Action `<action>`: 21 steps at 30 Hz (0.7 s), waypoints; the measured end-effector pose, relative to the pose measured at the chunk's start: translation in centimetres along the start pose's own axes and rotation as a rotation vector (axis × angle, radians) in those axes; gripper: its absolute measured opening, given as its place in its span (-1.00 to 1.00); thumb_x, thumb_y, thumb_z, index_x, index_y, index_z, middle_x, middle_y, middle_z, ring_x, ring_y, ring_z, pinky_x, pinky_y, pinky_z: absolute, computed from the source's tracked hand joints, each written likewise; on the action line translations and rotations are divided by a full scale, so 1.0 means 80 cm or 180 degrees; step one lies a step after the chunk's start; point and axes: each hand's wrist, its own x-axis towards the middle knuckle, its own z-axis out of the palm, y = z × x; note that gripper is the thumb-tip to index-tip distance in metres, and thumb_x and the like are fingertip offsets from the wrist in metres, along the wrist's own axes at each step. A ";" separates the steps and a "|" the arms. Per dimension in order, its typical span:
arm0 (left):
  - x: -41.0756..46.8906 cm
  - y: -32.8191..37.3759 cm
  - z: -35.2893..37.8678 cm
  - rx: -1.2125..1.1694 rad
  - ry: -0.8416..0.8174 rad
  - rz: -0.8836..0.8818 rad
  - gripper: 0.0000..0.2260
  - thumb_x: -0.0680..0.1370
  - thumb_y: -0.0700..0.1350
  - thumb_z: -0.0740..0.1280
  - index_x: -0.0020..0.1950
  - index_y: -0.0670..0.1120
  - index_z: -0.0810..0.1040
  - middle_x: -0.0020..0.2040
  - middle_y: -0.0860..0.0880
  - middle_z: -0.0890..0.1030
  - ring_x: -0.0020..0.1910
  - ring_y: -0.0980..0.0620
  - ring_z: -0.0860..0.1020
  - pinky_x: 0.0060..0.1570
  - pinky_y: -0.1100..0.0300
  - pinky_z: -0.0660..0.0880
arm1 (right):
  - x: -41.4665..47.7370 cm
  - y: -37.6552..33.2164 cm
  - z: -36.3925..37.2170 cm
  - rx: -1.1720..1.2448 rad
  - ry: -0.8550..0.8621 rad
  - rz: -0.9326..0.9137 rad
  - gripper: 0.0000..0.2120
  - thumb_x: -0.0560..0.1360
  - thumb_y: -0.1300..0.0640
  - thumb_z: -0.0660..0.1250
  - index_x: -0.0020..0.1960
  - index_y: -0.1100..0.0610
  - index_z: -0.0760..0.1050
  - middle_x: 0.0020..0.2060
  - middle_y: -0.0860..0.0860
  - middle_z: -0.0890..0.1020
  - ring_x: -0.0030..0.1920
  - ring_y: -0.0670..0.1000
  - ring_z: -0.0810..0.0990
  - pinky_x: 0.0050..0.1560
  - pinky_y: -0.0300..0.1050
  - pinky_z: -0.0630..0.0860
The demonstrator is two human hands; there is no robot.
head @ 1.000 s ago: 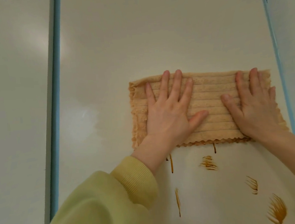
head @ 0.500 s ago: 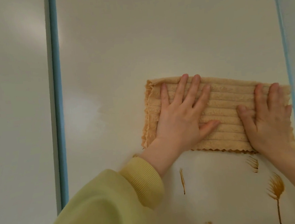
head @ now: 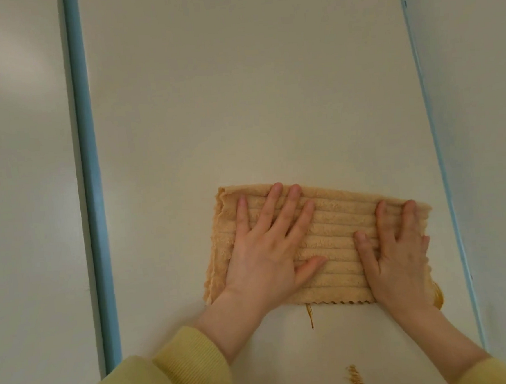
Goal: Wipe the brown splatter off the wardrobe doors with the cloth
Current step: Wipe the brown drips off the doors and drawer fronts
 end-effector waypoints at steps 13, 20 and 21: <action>-0.085 -0.064 -0.027 -0.0001 -0.0231 -0.0220 -0.36 0.48 0.32 0.06 0.46 0.00 0.24 0.48 -0.05 0.19 0.47 -0.09 0.10 0.35 -0.28 -0.16 | -0.051 -0.102 0.021 -0.0186 -0.0203 0.0031 -0.28 0.39 -0.24 -0.17 0.49 0.03 0.05 0.49 0.21 -0.02 0.50 0.17 -0.13 0.41 0.19 -0.24; -0.129 -0.101 -0.044 -0.0023 -0.0173 -0.0326 -0.38 0.49 0.31 0.08 0.45 -0.01 0.25 0.47 -0.05 0.19 0.47 -0.08 0.10 0.35 -0.29 -0.11 | -0.078 -0.151 0.026 -0.0506 -0.0237 -0.0064 -0.25 0.36 -0.23 -0.14 0.47 0.08 0.16 0.48 0.20 0.08 0.50 0.17 -0.09 0.39 0.24 -0.26; -0.131 -0.103 -0.045 -0.0020 -0.0180 -0.0330 -0.38 0.49 0.31 0.08 0.45 -0.01 0.25 0.47 -0.05 0.19 0.47 -0.08 0.10 0.34 -0.30 -0.10 | -0.078 -0.156 0.024 -0.0607 -0.0268 -0.0075 -0.25 0.35 -0.22 -0.15 0.46 0.09 0.18 0.48 0.20 0.10 0.50 0.17 -0.10 0.38 0.23 -0.28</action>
